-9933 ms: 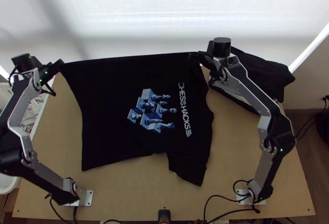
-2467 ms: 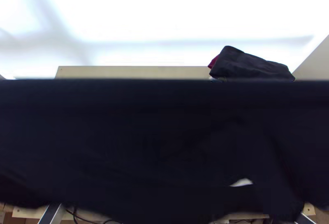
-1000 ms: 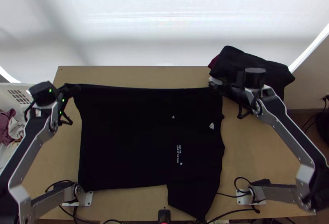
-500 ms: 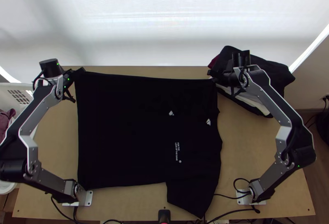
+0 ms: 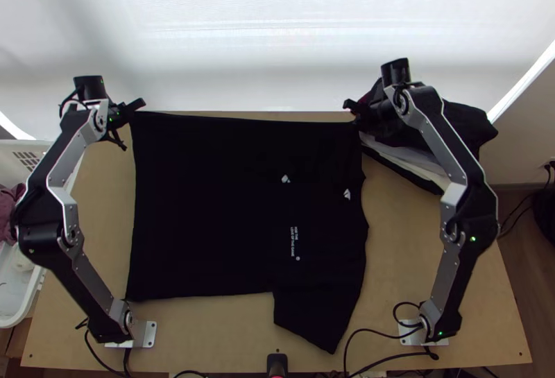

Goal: Fold the t-shirt

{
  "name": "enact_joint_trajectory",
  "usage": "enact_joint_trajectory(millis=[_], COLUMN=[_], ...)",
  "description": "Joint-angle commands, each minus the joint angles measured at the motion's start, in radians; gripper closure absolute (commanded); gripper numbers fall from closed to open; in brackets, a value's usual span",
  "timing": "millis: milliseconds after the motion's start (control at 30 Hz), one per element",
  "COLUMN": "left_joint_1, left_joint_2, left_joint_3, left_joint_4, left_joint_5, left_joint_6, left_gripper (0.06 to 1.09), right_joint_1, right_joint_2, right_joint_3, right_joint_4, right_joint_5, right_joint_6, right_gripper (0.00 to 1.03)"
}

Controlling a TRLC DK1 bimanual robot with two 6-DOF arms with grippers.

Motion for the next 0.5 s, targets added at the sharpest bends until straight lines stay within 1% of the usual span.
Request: enact_joint_trajectory(millis=[0, 67, 133, 267, 300, 333, 367, 433, 467], left_joint_1=[0.023, 0.023, 0.025, 0.031, 0.039, 0.046, 0.051, 0.060, 0.065], left_joint_2=[0.058, 0.080, 0.087, 0.066, 0.055, 0.046, 0.031, -0.006, -0.023], left_joint_3=[0.099, 0.144, 0.170, 0.172, 0.165, 0.155, 0.138, 0.092, 0.069], left_joint_4=[-0.058, -0.107, -0.159, -0.259, -0.282, -0.302, -0.305, -0.305, -0.305], left_joint_5=[0.016, 0.030, 0.062, 0.088, 0.122, 0.149, 0.154, 0.182, 0.188], left_joint_6=[-0.020, -0.020, -0.020, -0.009, -0.009, -0.008, -0.006, 0.015, 0.018], left_gripper=[1.05, 1.05, 1.05, 1.05, 1.05, 1.05, 1.05, 1.05, 1.05], right_joint_1=[-0.019, -0.018, -0.013, -0.006, -0.004, -0.003, -0.001, 0.010, 0.011], right_joint_2=[0.088, 0.141, 0.143, 0.121, 0.115, 0.111, 0.104, 0.083, 0.071], right_joint_3=[0.152, 0.248, 0.251, 0.218, 0.212, 0.201, 0.190, 0.144, 0.116], right_joint_4=[-0.091, -0.178, -0.191, -0.234, -0.258, -0.281, -0.306, -0.315, -0.315], right_joint_5=[0.021, 0.019, 0.019, 0.019, 0.019, 0.019, 0.019, 0.018, 0.019], right_joint_6=[0.025, 0.031, 0.030, 0.024, 0.022, 0.013, -0.009, -0.059, -0.070], right_gripper=[1.00, 1.00, 1.00, 1.00, 1.00, 1.00, 1.00, 1.00, 1.00])
